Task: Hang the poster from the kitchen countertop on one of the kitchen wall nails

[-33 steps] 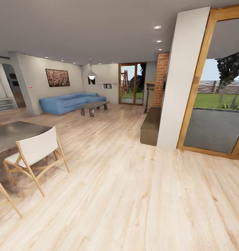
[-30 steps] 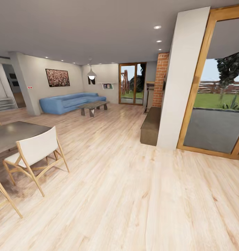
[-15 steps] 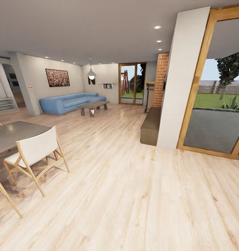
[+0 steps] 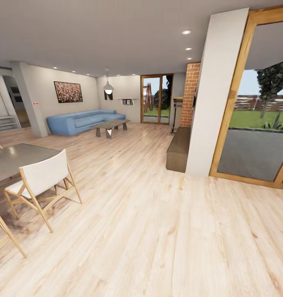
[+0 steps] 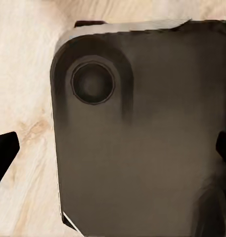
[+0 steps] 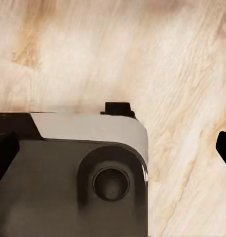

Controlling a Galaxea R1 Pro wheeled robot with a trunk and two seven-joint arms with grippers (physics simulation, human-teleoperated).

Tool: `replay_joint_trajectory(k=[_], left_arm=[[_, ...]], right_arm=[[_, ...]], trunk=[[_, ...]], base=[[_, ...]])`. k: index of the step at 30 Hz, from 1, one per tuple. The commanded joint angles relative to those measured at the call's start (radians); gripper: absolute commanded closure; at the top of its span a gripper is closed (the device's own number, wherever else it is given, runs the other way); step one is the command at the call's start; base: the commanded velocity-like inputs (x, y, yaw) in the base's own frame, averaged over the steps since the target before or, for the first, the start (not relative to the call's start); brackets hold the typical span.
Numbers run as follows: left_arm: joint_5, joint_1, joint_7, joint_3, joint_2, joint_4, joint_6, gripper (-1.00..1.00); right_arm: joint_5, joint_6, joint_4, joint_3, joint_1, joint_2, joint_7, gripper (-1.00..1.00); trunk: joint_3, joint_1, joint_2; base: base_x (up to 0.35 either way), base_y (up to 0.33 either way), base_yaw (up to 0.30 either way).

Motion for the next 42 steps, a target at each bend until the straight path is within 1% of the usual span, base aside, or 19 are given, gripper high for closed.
replay_joint_trajectory(k=[1,2,3,8,15,18,24,42], left_arm=[[-0.001,0.0,0.0,0.0,0.0,-0.458,0.001,-1.0],[-0.001,0.001,0.001,0.0,0.001,-0.492,0.001,-1.0],[-0.001,0.001,0.001,0.001,0.001,-0.505,0.001,-1.0],[-0.001,0.001,0.0,0.005,0.003,-0.539,0.0,-1.0],[0.0,0.002,0.001,0.01,0.015,-0.545,0.0,-1.0],[0.0,0.002,0.002,0.01,0.016,-0.544,0.001,-1.0],[0.0,0.001,0.002,0.011,0.016,-0.544,0.001,-1.0],[0.0,0.001,0.002,0.011,0.016,-0.544,0.001,-1.0]], right_arm=[[0.0,-0.004,-0.404,0.0,-0.006,-0.001,0.0,-1.0],[0.0,-0.005,-0.429,0.0,-0.007,-0.003,0.0,-1.0],[-0.001,-0.005,-0.438,0.0,-0.007,-0.004,0.0,-1.0],[-0.001,-0.007,-0.46,0.002,-0.008,-0.006,-0.001,-1.0],[-0.001,-0.006,-0.465,0.004,0.0,-0.007,0.0,-1.0],[-0.001,-0.006,-0.465,0.004,0.0,-0.007,-0.001,-1.0],[-0.001,-0.006,-0.464,0.004,0.001,-0.008,-0.001,-1.0],[-0.001,-0.006,-0.464,0.003,0.001,-0.008,-0.002,-1.0]], trunk=[[-0.001,0.0,0.0],[-0.001,0.0,0.0],[-0.001,0.0,0.0],[-0.001,0.0,0.0],[-0.001,0.0,0.0],[-0.001,0.0,0.0],[0.002,0.0,0.0],[0.013,0.0,0.0]], base=[[0.0,0.0,0.0],[0.0,0.0,0.0],[0.0,0.0,0.0],[0.0,0.0,0.0],[0.0,0.0,0.0],[0.0,0.0,0.0],[0.0,0.0,-0.226],[0.0,0.0,-0.288]])
